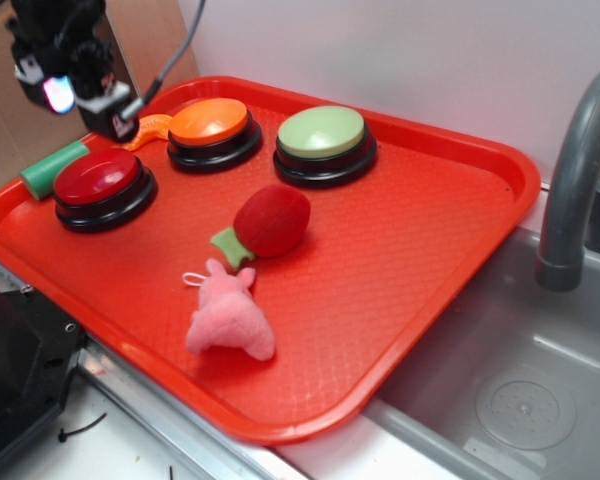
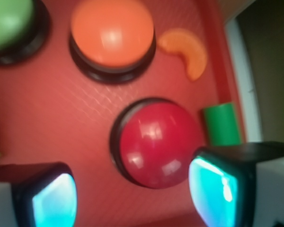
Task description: Push the red button.
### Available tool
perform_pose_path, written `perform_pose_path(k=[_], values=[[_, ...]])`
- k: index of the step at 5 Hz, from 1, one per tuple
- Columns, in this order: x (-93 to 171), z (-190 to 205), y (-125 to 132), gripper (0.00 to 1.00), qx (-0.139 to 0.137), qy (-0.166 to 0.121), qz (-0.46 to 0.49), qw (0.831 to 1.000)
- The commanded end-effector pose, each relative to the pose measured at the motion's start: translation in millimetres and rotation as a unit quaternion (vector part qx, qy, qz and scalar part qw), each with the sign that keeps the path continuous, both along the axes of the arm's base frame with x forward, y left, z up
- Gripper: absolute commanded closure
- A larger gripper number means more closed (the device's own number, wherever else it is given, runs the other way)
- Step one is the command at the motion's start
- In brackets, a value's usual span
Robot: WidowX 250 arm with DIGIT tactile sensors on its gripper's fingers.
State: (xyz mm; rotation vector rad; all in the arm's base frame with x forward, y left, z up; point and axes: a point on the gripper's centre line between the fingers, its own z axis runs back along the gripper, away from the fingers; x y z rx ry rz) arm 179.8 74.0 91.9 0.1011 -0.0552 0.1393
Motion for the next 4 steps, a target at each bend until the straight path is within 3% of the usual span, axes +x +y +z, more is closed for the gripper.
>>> perform_pose_path(k=[1,3,4], values=[[9.1,-24.5,19.2,0.0,0.012,-0.011,-0.019,1.0],[7.4,-35.3,35.7,0.0,0.035,0.012,-0.016,0.999],[5.7,-44.4,39.5,0.0,0.026,0.027,-0.01,0.999]])
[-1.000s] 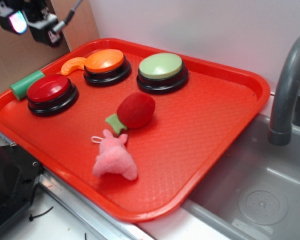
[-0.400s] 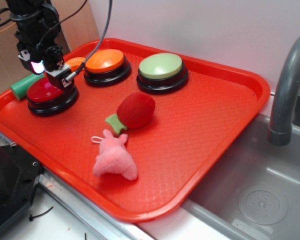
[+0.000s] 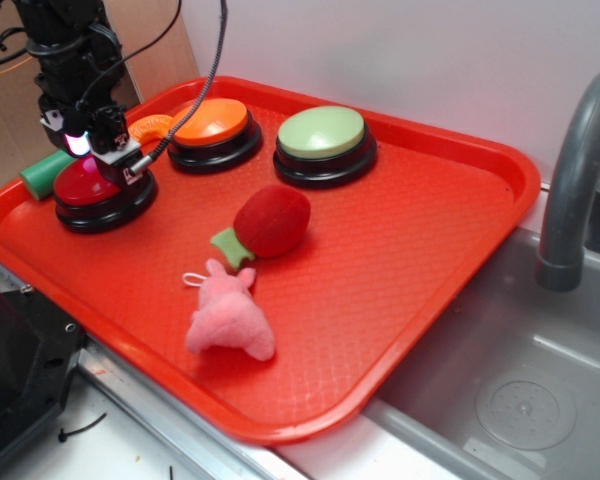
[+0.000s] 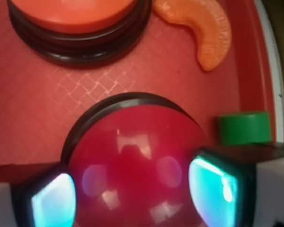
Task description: Push the red button.
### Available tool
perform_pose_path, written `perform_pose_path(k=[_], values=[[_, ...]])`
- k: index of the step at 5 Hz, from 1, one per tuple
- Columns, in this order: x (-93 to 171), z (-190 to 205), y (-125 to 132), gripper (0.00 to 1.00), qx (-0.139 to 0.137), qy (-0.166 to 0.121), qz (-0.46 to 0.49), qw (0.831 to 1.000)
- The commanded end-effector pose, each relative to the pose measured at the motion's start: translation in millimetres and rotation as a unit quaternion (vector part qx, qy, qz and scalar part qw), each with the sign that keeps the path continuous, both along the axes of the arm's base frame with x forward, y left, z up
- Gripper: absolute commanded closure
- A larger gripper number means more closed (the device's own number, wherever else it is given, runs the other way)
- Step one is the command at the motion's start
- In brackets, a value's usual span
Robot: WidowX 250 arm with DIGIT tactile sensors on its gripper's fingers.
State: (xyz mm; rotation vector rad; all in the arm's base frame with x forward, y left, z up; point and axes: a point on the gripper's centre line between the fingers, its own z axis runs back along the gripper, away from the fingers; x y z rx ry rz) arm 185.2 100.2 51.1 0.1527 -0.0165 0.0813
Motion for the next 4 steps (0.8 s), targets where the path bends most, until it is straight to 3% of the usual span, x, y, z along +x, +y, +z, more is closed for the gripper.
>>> perform_pose_path(k=[1,4], values=[[1.1,-10.4,14.0,0.0,0.001,0.02,0.013,1.0],[1.4,70.3,17.7,0.0,-0.01,-0.022,0.059,0.998]])
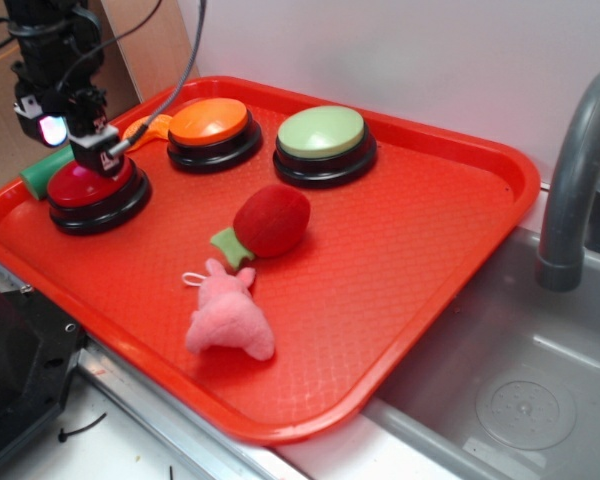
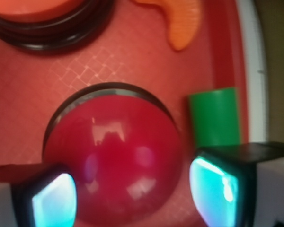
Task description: Push the red button.
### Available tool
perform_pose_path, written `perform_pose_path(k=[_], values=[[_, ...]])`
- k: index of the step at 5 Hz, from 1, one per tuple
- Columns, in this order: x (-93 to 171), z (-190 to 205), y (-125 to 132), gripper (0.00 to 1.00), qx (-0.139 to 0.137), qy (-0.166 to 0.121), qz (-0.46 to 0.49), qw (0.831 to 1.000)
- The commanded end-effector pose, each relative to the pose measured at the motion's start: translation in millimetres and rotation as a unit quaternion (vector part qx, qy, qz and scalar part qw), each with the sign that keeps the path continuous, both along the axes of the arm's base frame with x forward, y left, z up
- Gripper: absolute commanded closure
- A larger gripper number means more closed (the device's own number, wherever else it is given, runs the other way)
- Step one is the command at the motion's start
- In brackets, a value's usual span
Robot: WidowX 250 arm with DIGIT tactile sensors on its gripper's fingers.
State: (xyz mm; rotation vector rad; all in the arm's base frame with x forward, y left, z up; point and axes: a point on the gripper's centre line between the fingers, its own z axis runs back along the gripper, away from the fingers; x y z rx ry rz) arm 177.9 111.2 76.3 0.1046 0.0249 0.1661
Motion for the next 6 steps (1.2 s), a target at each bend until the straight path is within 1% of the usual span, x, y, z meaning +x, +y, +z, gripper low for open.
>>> perform_pose_path(k=[1,3,5,6], values=[[11.2,58.5,4.2,0.0,0.02,-0.035,0.019,0.999],[10.9,79.1,3.1,0.0,0.007,-0.033,0.031,0.999],[8.1,89.5,5.6,0.0,0.001,-0.026,0.044,0.999],[7.5,92.8,5.0,0.0,0.002,-0.024,0.048,0.999]])
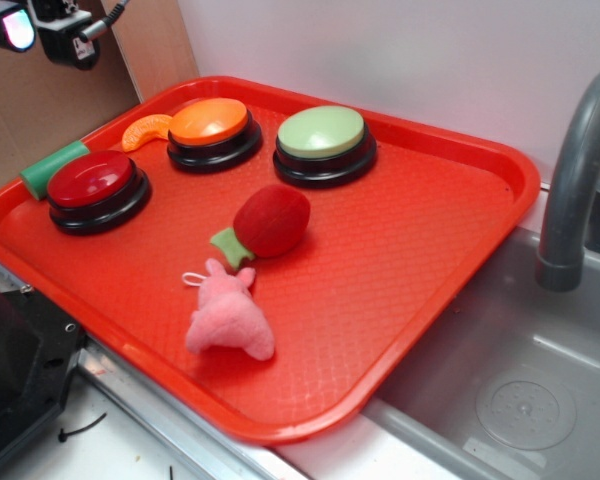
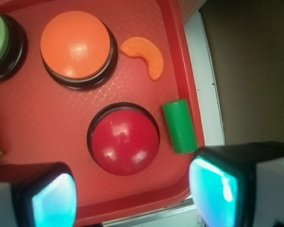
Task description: Push the red button.
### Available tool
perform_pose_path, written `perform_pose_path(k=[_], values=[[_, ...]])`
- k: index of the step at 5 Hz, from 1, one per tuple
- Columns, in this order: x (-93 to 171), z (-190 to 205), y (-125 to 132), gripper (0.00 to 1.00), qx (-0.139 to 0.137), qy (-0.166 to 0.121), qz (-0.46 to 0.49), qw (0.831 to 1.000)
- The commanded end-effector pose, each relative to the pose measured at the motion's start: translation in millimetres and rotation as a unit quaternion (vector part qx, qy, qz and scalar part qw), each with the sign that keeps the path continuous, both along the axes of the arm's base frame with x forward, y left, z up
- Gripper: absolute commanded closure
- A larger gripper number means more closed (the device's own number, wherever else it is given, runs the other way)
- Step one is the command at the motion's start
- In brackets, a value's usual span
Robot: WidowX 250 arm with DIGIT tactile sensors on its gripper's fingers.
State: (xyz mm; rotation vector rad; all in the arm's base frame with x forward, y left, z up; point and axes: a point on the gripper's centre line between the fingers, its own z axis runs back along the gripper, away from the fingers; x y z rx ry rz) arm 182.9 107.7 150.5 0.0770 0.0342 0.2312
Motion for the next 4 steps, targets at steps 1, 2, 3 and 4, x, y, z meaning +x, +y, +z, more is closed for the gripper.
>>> perform_pose_path(k=[1,2,3,4], values=[[1.2,23.6,6.1,0.0,0.017,-0.02,0.019,0.999],[-1.9,30.3,2.5,0.0,0.023,-0.021,0.022,0.999],[-5.3,36.4,-1.4,0.0,0.026,-0.038,0.021,0.999],[-9.4,44.9,-2.2,0.0,0.03,-0.051,0.021,0.998]])
